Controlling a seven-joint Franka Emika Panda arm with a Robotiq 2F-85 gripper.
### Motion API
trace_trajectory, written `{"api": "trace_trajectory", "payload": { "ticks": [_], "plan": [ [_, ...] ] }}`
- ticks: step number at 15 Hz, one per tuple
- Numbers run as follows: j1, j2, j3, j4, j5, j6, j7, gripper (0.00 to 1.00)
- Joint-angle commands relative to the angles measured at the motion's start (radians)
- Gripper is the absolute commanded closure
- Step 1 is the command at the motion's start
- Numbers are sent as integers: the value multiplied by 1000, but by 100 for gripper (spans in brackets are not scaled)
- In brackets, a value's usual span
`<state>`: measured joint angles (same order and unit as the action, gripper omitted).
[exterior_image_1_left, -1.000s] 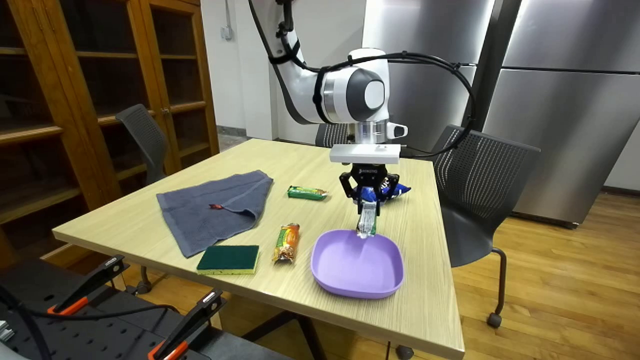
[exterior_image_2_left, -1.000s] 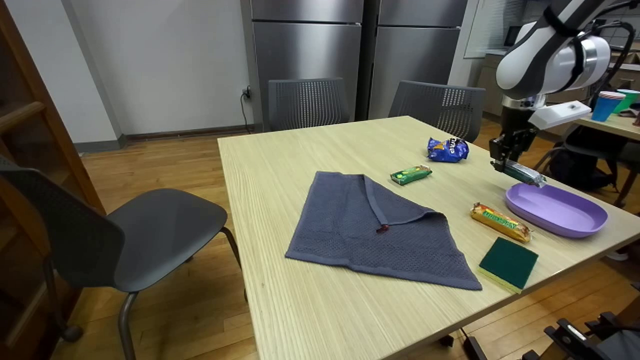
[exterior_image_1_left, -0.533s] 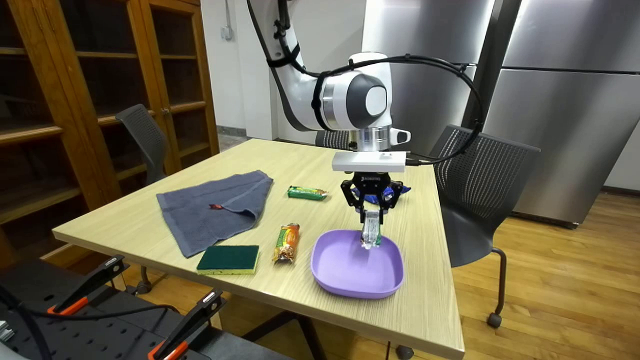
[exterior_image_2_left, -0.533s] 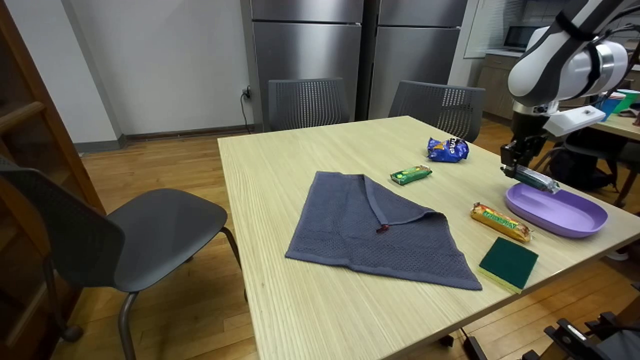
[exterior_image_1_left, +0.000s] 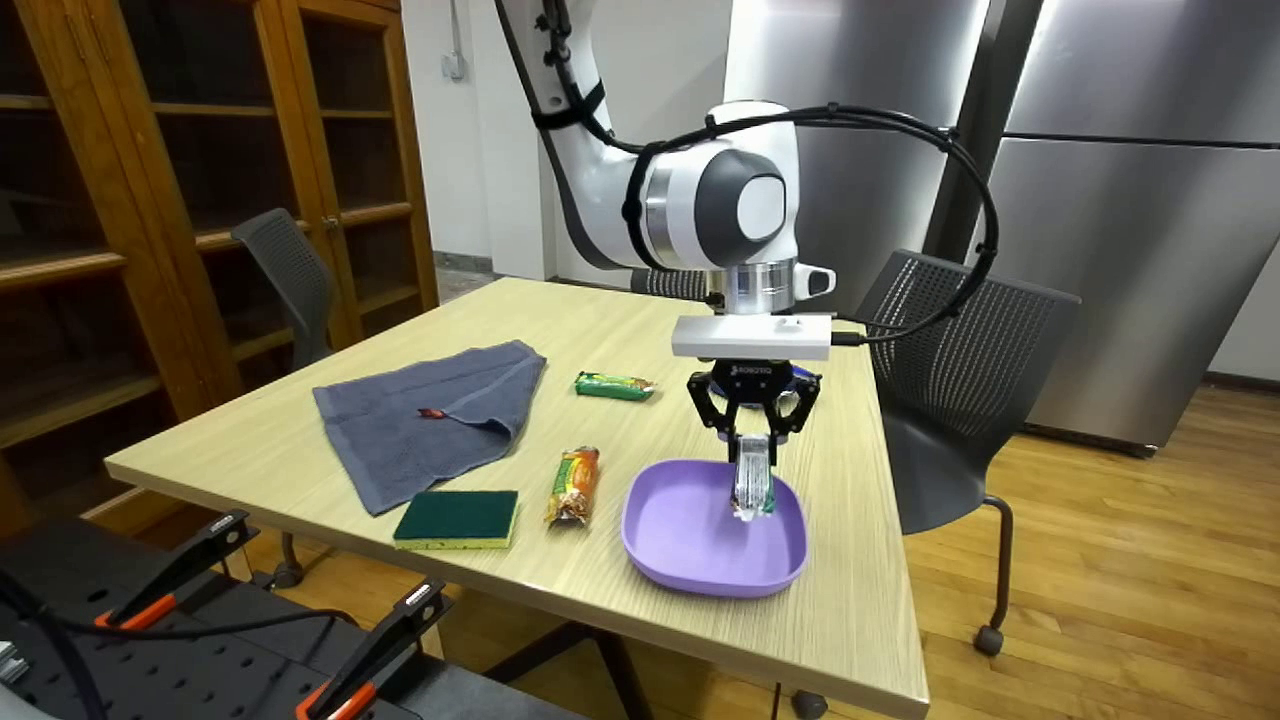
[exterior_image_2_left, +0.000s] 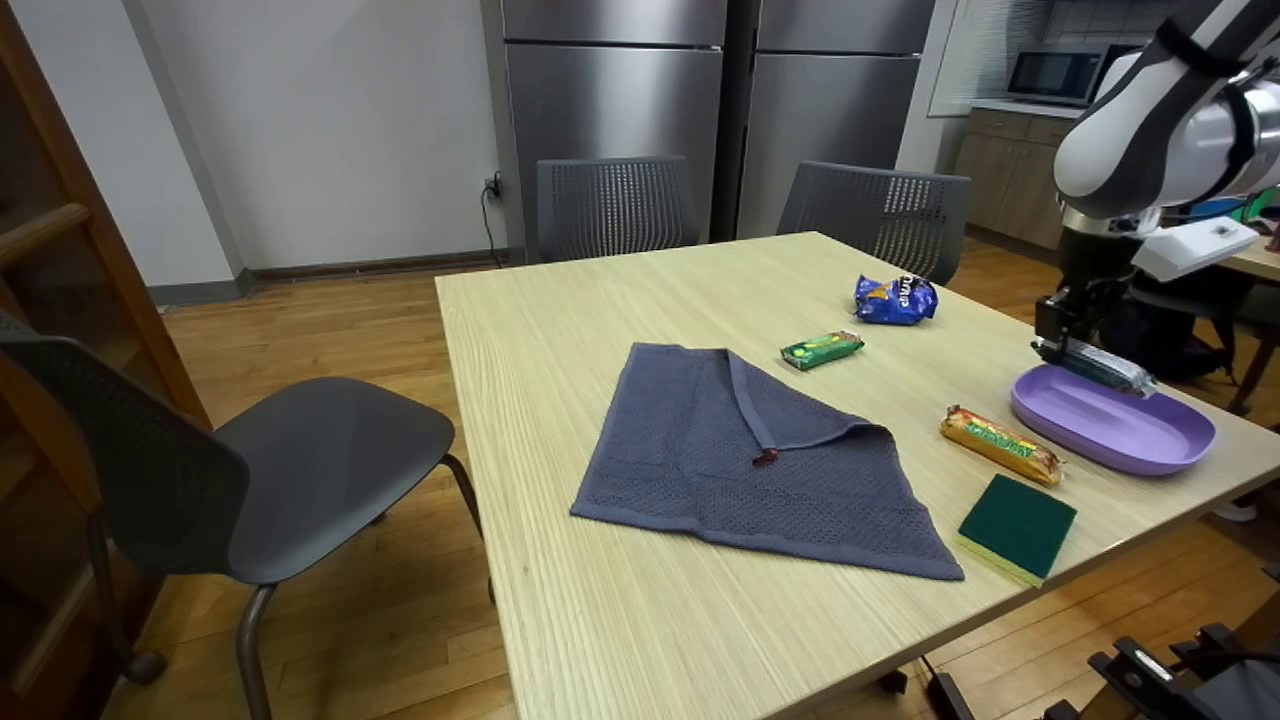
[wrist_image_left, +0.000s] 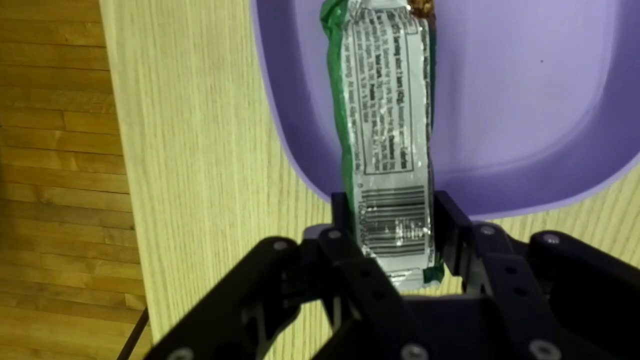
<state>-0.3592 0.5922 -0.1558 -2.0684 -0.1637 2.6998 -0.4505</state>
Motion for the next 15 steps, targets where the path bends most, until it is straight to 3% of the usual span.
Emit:
{"api": "trace_trajectory", "payload": {
  "ticks": [1, 6, 15],
  "plan": [
    [-27, -68, 14, -95, -11, 43, -33, 81],
    [-37, -76, 10, -143, -12, 68, -35, 81],
    [-38, -51, 0, -115, -12, 47, -22, 81]
  ]
}}
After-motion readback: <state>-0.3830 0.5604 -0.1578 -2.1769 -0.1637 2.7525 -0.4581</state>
